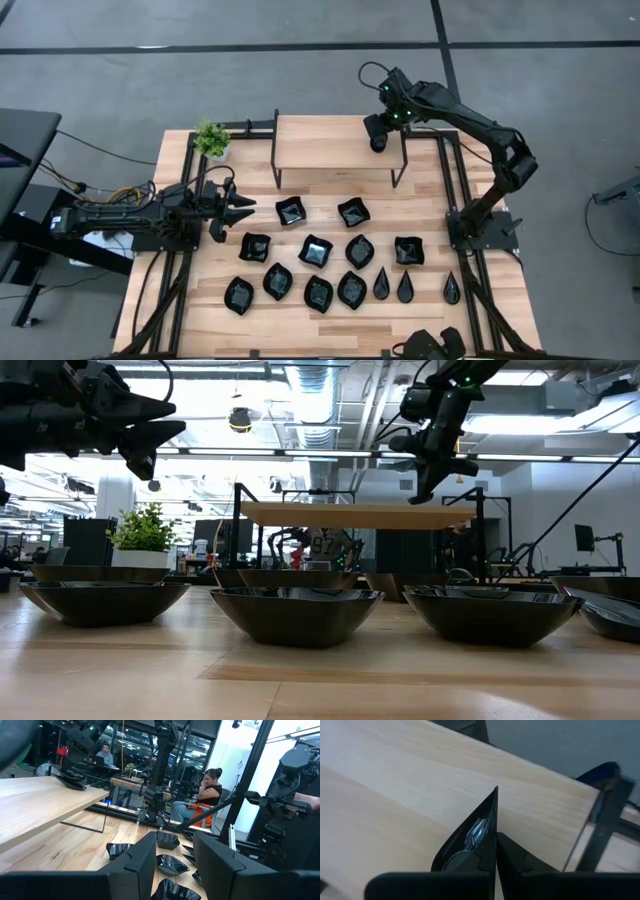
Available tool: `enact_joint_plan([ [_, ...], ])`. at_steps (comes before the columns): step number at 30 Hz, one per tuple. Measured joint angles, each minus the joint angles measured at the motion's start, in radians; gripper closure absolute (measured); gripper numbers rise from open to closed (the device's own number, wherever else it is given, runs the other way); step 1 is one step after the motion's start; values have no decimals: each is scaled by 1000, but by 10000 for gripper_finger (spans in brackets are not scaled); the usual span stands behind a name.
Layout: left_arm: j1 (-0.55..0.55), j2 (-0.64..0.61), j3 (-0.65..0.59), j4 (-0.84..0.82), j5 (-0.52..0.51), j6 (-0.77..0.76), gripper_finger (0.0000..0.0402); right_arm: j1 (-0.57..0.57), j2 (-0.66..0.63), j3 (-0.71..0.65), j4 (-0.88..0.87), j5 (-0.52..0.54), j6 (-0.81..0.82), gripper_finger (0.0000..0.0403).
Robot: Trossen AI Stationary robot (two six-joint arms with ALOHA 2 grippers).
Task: Pick & Place Mini shaped plates
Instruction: Stack the drop shaped plate on top of the other drop shaped plate on the shelf
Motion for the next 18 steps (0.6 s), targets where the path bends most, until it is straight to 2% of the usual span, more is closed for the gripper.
enact_joint_plan([
  [18,0,0,0,4,0,8,270,19,0,0,-5,30,2,403],
])
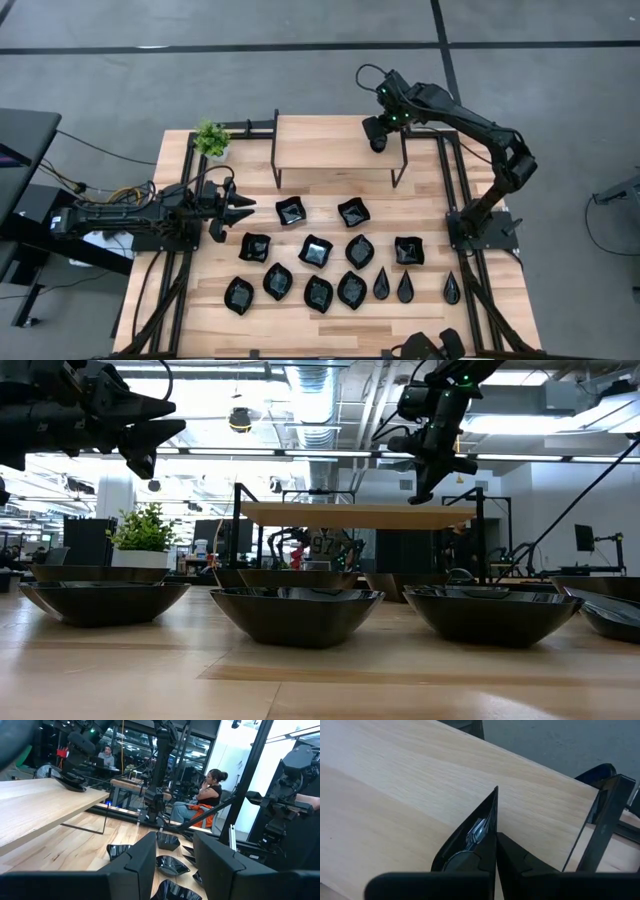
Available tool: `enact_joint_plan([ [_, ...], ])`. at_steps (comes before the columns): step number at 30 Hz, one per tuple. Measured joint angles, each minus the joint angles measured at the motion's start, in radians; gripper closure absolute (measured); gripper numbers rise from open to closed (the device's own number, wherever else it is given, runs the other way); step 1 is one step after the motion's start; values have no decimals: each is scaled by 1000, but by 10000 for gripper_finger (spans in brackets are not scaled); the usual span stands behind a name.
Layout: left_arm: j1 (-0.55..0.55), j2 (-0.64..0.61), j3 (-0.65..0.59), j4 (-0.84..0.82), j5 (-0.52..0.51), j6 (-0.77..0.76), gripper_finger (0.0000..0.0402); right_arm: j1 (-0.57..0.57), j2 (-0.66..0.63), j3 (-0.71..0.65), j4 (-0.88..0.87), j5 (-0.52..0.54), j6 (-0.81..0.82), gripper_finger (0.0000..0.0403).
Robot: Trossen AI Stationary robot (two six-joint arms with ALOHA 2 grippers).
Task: Pick & Place Mini shaped plates
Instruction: Stack the drop shaped plate on top of the other drop shaped plate on the shelf
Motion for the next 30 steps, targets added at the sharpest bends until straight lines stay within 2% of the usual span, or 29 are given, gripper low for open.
enact_joint_plan([
  [21,0,0,0,7,0,0,270,13,0,0,4,7,35,403],
  [24,0,0,0,10,0,0,270,38,0,-1,-10,38,33,403],
  [26,0,0,0,13,0,0,270,43,0,-1,2,61,28,403],
  [30,0,0,0,14,0,0,270,34,0,-1,46,41,35,403],
])
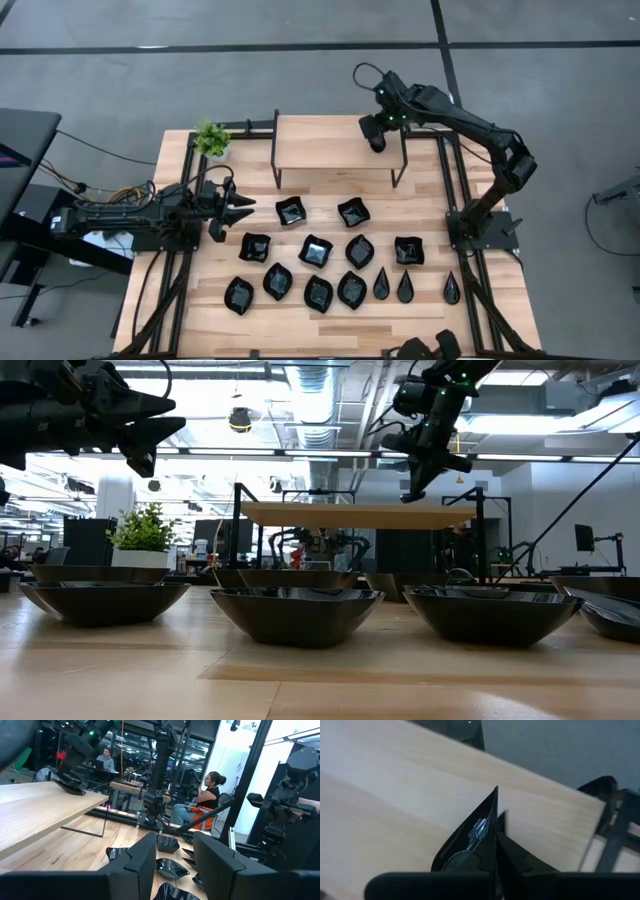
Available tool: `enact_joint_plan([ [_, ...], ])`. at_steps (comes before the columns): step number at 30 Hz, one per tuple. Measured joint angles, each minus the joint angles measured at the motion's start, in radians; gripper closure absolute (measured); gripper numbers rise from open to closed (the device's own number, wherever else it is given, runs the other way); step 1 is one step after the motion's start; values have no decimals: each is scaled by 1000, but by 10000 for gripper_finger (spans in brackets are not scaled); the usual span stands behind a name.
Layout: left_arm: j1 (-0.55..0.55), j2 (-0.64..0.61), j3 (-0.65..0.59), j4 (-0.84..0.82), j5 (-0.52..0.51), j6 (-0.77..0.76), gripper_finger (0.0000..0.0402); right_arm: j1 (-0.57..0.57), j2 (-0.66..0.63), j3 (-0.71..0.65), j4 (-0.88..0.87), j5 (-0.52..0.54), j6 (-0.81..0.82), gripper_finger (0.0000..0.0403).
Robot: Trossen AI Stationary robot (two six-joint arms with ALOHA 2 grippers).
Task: Pick & Place Mini shaped plates
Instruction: Stack the drop shaped plate on top of the other drop shaped plate on the shelf
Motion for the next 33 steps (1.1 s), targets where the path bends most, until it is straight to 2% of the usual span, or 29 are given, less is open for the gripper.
enact_joint_plan([
  [4,0,0,0,1,0,0,270,6,0,-1,-46,31,-1,403],
  [10,0,0,0,6,0,0,270,13,-1,-70,18,18,14,403],
  [29,0,0,0,12,0,0,270,11,-10,-72,11,16,-2,403],
  [33,0,0,0,12,0,0,270,10,-10,-72,11,16,-9,387],
])
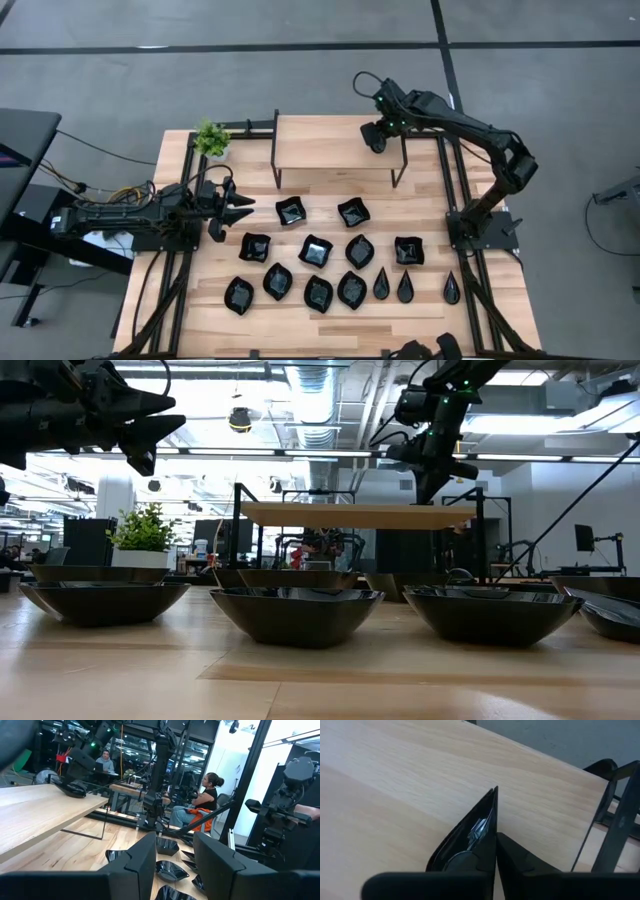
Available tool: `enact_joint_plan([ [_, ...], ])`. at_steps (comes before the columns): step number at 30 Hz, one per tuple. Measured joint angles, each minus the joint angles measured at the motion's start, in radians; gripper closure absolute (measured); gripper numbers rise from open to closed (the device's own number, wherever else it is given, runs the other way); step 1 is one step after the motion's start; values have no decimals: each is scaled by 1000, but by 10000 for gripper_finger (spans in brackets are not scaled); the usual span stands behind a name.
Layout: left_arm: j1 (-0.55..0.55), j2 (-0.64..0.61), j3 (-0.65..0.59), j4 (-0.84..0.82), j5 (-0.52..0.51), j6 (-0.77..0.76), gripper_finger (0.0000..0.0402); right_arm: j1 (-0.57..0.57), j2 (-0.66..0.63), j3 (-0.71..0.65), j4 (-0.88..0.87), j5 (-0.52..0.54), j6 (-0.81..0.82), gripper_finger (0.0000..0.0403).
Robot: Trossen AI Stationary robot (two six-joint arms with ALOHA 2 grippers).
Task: Pick & Place Mini shaped plates
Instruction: Stack the drop shaped plate on top of the other drop shaped plate on the shelf
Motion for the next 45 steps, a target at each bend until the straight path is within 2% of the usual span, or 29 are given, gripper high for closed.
enact_joint_plan([
  [6,0,0,0,3,0,0,270,0,0,0,0,-1,-3,339],
  [11,0,0,0,4,0,0,270,0,0,15,-36,-42,-44,322],
  [17,0,0,0,7,0,0,270,11,-10,126,-241,-50,-64,325],
  [20,0,0,0,7,0,0,270,43,-54,173,-357,-49,-66,327],
  [23,0,0,0,7,0,0,270,104,-122,180,-466,-56,5,327],
  [28,0,0,0,6,0,1,270,276,-259,156,-639,-87,218,327],
  [33,0,0,0,6,0,19,270,527,-396,91,-615,-110,487,327],
  [38,0,0,0,6,0,19,270,783,-486,-40,-622,-124,869,327],
  [45,0,0,0,7,0,17,270,1105,-517,-264,-514,-237,1285,327],
])
